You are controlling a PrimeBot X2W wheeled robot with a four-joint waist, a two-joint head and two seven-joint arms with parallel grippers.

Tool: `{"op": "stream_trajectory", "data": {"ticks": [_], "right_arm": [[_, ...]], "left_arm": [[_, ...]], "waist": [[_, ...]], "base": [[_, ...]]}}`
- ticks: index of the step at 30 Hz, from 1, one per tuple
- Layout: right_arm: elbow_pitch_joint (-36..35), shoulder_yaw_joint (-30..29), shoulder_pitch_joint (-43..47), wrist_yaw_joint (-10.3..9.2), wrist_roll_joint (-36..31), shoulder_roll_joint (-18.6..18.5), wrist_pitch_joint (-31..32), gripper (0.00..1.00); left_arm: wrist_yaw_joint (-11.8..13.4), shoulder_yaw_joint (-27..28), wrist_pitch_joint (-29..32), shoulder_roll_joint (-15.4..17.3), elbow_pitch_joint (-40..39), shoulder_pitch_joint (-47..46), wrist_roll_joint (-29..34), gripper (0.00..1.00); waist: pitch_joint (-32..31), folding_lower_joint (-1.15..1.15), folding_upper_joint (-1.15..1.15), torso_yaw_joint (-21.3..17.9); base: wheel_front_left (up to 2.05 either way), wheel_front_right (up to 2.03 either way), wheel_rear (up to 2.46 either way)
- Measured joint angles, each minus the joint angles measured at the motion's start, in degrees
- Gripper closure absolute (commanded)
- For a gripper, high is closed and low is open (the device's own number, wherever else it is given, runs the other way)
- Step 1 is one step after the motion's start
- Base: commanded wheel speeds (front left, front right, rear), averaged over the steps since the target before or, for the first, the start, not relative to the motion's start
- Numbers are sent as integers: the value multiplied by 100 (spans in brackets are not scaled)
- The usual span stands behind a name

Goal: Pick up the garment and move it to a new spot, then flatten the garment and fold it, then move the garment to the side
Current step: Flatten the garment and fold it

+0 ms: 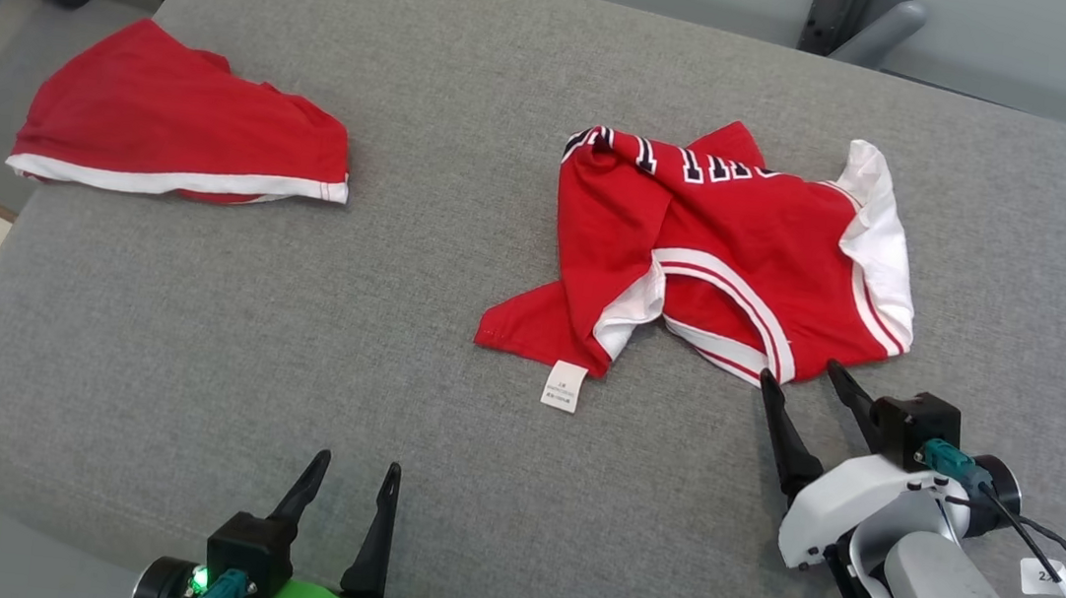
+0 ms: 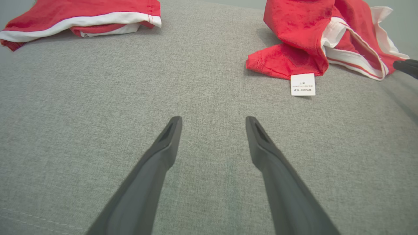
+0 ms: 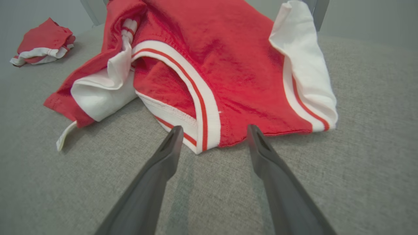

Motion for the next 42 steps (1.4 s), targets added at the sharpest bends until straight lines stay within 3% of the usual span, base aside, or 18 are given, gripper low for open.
{"op": "stream_trajectory", "data": {"ticks": [8,9,10,11,18,26,29,30,31,34,37,42], "right_arm": [[389,-312,-280,0,-423,56,0,2],[433,-344,-301,0,-474,51,-11,30],[493,-398,-348,0,-560,55,-16,81],[486,-454,-370,0,-576,58,-16,100],[115,-832,-401,4,-722,-174,-13,100],[111,-1562,-1802,3,-1329,-1627,-8,100],[332,-1673,-2361,3,-1634,-1905,2,100],[424,-1668,-2536,3,-1708,-1927,25,76],[539,-1661,-2679,3,-1782,-1938,73,0],[906,-1727,-2838,3,-1926,-1886,265,0],[1043,-1768,-2781,3,-1931,-1580,87,0],[881,-1824,-2081,3,-1625,-1116,23,0]], "left_arm": [[42,-137,0,1,-71,-168,-146,0],[49,-143,0,3,-80,-171,-147,0],[55,-149,0,1,-102,-176,-156,0],[60,-147,0,1,-114,-177,-156,0],[102,-138,0,2,-227,-180,-162,0],[45,-316,0,-1,-261,-421,-101,0],[24,-350,0,0,-227,-483,-75,0],[24,-357,0,0,-220,-487,-66,0],[24,-365,0,1,-204,-487,-60,0],[29,-405,0,1,-142,-479,-85,0],[80,-430,0,1,-109,-433,-140,0],[101,-304,0,2,-91,-364,-93,0]], "waist": [[291,0,0,264],[326,0,0,296],[390,0,0,357],[419,0,0,382],[540,0,0,404],[767,0,1,444],[824,0,1,550],[841,0,1,586],[855,0,1,618],[866,0,1,681],[788,0,1,667],[648,0,1,478]], "base": [[0,0,0],[0,0,0],[0,0,0],[0,0,0],[0,0,0],[0,0,0],[0,0,0],[0,0,0],[0,0,0],[0,0,0],[0,0,0],[0,0,0]]}}
